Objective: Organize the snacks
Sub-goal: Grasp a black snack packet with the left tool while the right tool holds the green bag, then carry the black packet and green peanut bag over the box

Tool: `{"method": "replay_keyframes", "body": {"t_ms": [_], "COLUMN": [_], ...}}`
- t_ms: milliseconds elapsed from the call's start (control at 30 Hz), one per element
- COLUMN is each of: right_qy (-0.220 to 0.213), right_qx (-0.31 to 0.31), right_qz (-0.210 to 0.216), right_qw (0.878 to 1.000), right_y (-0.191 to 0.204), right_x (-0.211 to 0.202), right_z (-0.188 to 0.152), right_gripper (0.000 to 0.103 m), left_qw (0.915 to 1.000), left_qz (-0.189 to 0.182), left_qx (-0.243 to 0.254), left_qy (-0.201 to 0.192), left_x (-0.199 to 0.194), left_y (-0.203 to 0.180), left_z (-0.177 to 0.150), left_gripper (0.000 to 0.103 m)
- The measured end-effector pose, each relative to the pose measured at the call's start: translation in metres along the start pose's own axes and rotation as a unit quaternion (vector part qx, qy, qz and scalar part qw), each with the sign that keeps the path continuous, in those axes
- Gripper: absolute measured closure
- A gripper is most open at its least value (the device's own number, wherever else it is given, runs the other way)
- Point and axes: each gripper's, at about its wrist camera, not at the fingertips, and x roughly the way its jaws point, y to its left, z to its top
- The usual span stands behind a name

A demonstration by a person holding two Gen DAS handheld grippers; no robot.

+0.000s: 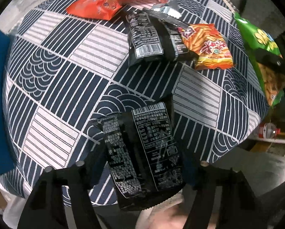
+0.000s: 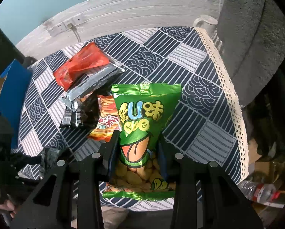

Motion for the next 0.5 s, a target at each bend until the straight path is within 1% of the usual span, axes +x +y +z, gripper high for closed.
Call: {"method": "replay_keyframes", "body": {"t_ms": [167, 367, 500], "right_qy": [-0.003, -0.008, -0.013], "right_qx": [-0.007, -0.012, -0.014], "right_qz": [0.003, 0.005, 0.008], "right_qw": [1.0, 1.0, 1.0], "right_y": [0.006, 0.013, 0.018], "right_x": [-0.001, -0.006, -0.01], "right_z": [0.003, 0.006, 0.009], "right_gripper": [0.068, 0.068, 0.068], "left_qw": [0.9999, 0.9988, 0.9967], "left_qz": [-0.001, 0.016, 0.038], "left_qx": [0.009, 0.023, 0.029], "left_qy": [-0.01, -0.039, -0.066], "left_x": [-0.008, -0.029, -0.046], "left_y": [0.009, 0.025, 0.038], "left_z": [-0.002, 0.003, 0.008], "left_gripper": [0.036, 0.036, 0.036]}}
